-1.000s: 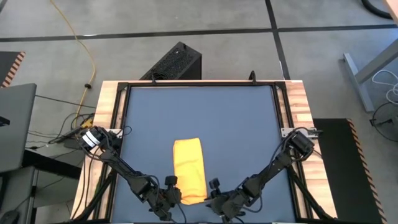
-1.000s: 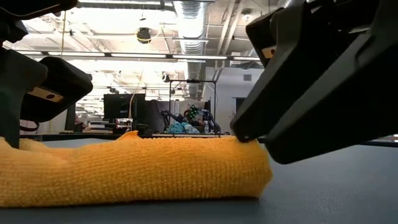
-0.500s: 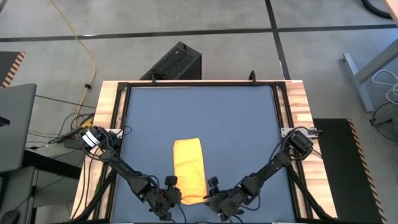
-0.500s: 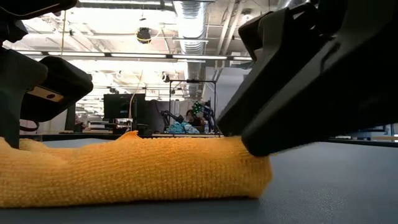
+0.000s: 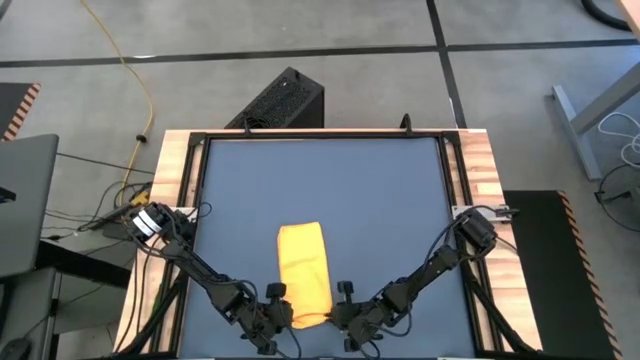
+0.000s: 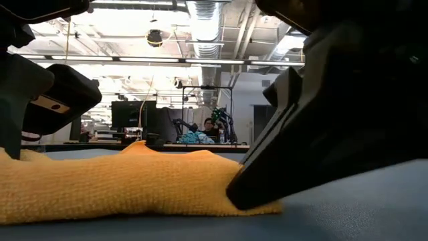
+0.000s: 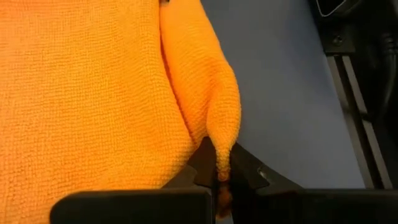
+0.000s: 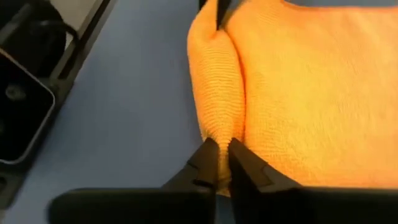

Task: Roll towel
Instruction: Roll the orange microfiber towel

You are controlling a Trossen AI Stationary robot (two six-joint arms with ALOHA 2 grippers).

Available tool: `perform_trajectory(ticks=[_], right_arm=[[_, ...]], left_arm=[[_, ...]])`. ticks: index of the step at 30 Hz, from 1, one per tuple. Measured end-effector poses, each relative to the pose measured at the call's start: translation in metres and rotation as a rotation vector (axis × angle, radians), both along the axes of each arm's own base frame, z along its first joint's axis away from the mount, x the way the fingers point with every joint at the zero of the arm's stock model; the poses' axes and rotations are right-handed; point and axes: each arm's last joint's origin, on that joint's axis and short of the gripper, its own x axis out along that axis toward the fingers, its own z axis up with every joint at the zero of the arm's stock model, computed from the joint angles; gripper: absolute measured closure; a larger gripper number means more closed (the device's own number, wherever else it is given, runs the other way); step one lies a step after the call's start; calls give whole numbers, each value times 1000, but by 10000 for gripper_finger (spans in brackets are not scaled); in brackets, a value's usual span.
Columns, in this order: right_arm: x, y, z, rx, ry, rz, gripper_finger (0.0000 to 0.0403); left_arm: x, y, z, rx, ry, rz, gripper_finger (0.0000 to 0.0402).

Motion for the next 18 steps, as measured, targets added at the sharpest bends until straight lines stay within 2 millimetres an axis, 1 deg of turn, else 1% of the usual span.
perform_trajectory(ticks=[1,2,4,10,15,18], right_arm=[[0,0,0,25,8,-8,378],[0,0,0,56,16,-20,383],[-1,0,4,121,34,-45,383],[3,-1,8,398,122,-91,373],[8,-1,14,563,147,-73,379],[12,-5,15,628,162,-97,378]], left_arm=[[0,0,0,-6,4,3,400],[0,0,0,-15,9,2,400],[0,-1,0,-36,13,1,400],[1,-4,2,-113,39,-20,400],[1,-4,2,-167,73,-19,398],[0,-5,2,-178,86,-25,392]])
